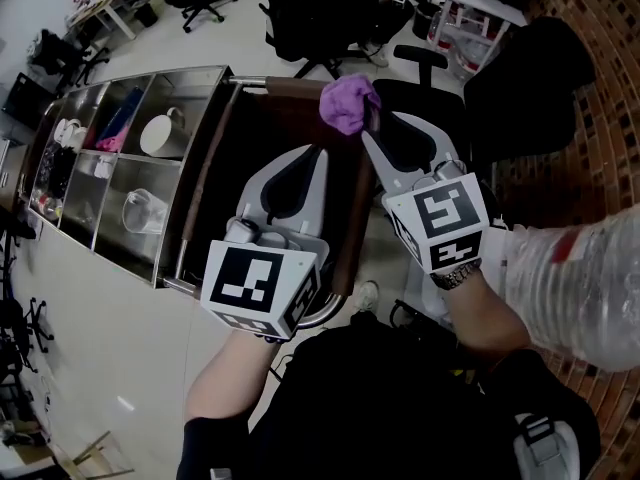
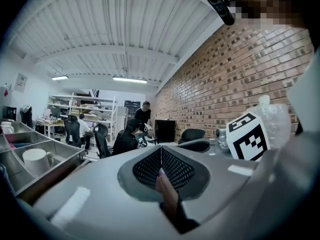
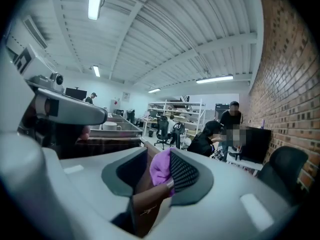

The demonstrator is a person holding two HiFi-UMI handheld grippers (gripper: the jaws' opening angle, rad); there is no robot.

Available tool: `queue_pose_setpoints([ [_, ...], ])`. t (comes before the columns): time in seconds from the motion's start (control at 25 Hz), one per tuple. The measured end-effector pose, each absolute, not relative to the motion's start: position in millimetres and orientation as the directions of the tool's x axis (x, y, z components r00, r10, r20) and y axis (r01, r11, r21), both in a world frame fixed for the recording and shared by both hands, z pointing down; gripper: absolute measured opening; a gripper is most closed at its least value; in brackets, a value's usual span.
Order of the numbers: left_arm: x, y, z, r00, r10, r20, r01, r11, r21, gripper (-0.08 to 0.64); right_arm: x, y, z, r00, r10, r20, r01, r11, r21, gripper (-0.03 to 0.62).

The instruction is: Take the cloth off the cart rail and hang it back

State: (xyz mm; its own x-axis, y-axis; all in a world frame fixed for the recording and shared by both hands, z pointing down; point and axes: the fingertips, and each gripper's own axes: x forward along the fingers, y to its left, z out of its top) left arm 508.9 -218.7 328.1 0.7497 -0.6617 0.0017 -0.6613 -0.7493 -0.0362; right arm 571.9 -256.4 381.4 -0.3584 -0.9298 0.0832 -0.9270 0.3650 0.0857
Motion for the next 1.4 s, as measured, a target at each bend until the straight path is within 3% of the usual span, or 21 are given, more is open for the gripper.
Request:
queue_pose_setpoints([
  [0.48, 441.3, -119.2, 301.3, 0.832, -0.551, -0.057, -0.554, -0.829, -0.07, -0.003, 498.5, -137.6, 328.8, -0.243, -0.97, -0.025, -0.957, 0.236, 0.168, 0.008],
  [0.88, 384.9, -44.7, 302.9, 0.865, -0.495, -0.074, -0.5, -0.862, -0.084, -0.003, 436.2, -51.6, 311.9, -0.191, -0.979, -0.069, -0.962, 0.173, 0.21, 0.0],
  [1.4, 362.1, 3.2, 288.0, 0.887, -0.452, -0.091, -0.458, -0.886, -0.064, -0.004, 404.5, 8.7, 284.0, -0.167, -0.98, -0.107, -0.967, 0.142, 0.21, 0.0],
])
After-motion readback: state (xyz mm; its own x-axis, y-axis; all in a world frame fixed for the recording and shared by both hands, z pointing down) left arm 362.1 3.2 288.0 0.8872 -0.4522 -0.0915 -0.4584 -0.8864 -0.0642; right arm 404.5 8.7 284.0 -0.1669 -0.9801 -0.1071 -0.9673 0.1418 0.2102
